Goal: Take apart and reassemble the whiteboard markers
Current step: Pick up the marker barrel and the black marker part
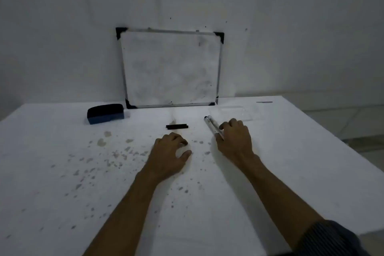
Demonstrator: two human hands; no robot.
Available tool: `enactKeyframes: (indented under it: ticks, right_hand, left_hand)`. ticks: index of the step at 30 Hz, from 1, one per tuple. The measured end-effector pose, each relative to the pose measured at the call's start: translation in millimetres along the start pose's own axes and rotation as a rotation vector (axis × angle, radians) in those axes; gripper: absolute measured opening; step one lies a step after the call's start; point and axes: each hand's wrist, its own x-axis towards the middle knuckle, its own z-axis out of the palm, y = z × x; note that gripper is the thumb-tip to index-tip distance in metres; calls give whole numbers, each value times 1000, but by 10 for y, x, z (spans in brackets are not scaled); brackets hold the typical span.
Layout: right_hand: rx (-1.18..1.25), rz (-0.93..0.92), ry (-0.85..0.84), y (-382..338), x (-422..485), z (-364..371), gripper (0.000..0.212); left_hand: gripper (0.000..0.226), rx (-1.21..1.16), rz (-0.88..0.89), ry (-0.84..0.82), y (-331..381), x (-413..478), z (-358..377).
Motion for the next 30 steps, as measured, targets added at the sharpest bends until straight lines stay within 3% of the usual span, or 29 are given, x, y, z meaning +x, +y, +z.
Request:
enactKeyframes:
  ticks: [4, 13, 16, 19, 22, 24, 27, 30]
  right_hand:
    - [-83, 16, 55, -90, 173, 84, 40]
    - [-29, 137, 55, -252, 109, 140, 33]
    - [356, 274, 101, -316, -33, 19, 33]
    - [893, 276, -68, -455, -161, -181, 31]
    - [1166, 186, -225, -617, -315, -307, 27]
    - [1200, 85, -294, -711, -368, -313, 23]
    - [1064, -43, -358, -801, -323, -285, 20]
    - [1049, -20, -264, -872, -115, -257, 33]
  left_hand:
    - [35, -17, 5, 20, -55, 54, 37]
    - [25, -151, -51, 36, -67, 48, 56]
    - [30, -449, -213, 57, 23, 38, -44]
    - [42, -723, -316, 147, 161, 96, -218]
    - [43, -917, -318, 197, 213, 148, -392]
    - [30, -956, -288, 158, 177, 132, -472]
    - [24, -901, -247, 145, 70, 128, -580]
    - [28, -878, -227, 176, -121, 156, -714]
